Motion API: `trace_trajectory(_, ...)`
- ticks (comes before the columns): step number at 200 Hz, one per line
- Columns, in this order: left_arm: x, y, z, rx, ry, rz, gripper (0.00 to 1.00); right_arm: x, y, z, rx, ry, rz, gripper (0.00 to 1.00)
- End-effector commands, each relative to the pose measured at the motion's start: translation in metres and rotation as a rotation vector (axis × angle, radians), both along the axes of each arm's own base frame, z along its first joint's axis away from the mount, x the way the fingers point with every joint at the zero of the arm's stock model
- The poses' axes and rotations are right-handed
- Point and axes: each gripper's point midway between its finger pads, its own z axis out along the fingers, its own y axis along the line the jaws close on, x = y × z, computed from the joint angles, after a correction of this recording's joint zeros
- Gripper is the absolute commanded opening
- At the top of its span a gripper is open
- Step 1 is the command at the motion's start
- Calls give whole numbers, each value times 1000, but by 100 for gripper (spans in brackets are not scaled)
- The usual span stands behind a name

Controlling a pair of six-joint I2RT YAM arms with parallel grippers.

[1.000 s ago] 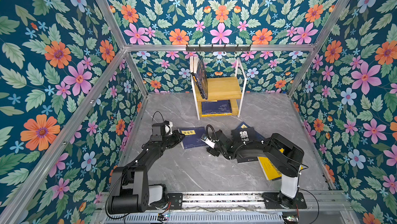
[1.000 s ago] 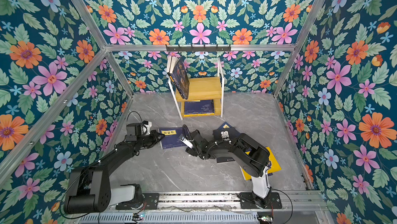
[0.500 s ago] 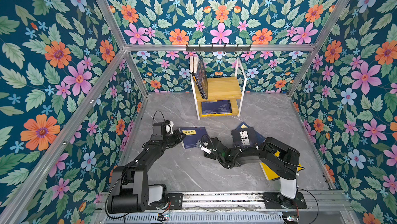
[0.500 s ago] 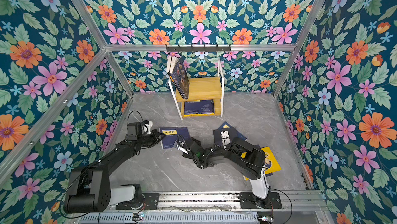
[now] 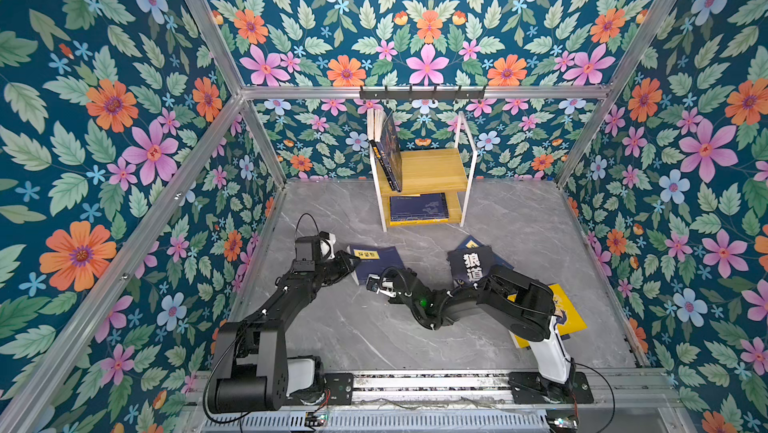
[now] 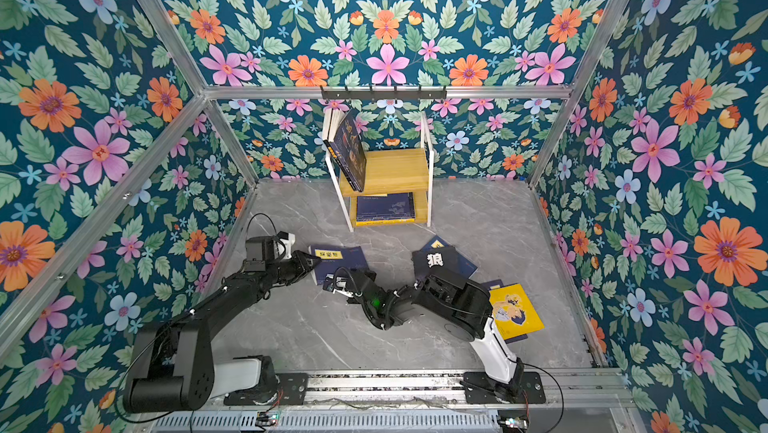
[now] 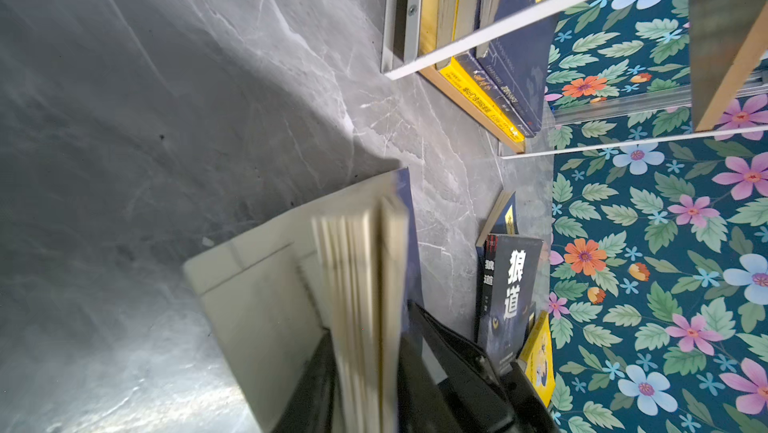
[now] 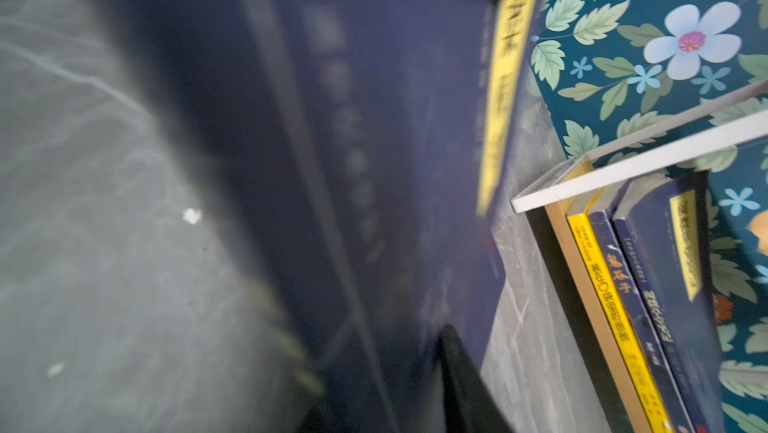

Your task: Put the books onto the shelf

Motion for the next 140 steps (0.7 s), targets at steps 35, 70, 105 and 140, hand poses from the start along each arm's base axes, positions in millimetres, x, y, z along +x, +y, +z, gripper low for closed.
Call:
trace_trajectory(35, 17, 31, 26, 146, -95, 36, 60, 7, -12, 17, 43, -9, -22, 8)
trace_trajectory(70, 23, 52, 41, 166, -124, 83, 70, 6, -19, 29, 41, -6, -28, 8)
trace_trajectory(105, 21, 39, 54, 106, -161, 23, 89, 8, -25, 44, 60, 2, -47, 8)
trace_trajectory(140, 17, 15, 81, -46, -238, -72, 100, 17, -35, 60, 116, 44, -107, 8)
